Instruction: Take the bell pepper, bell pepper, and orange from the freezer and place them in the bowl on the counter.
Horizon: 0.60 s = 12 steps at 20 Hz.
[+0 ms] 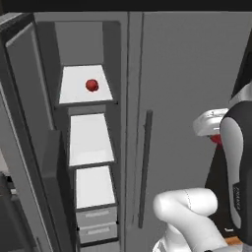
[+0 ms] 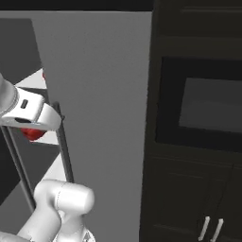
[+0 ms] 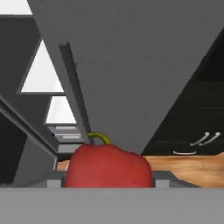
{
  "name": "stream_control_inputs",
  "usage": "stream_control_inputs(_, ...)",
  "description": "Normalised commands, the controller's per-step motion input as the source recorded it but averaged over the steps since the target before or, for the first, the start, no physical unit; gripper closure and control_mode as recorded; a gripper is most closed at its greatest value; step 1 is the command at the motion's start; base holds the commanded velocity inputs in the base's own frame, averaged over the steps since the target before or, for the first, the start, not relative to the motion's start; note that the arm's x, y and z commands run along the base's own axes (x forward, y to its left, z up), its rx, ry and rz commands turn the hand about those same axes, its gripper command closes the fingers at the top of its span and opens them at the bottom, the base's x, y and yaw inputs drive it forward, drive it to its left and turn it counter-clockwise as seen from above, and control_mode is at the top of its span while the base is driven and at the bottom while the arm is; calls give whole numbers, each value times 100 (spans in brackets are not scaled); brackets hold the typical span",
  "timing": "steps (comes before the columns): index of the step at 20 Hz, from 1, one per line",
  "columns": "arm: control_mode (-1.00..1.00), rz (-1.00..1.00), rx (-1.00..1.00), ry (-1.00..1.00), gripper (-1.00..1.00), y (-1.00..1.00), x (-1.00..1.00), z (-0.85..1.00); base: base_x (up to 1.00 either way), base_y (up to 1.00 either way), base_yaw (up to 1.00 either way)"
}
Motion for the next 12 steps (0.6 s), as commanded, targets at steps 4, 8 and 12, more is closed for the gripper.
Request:
stream_control_inputs(4,100,0,0,0,100,0,0,0,-80,-100,29)
stream_control_inputs(8,100,0,0,0,100,0,0,0,-98,-78,60)
stream_control_inputs(12,100,0,0,0,100,0,0,0,-96,-39,75)
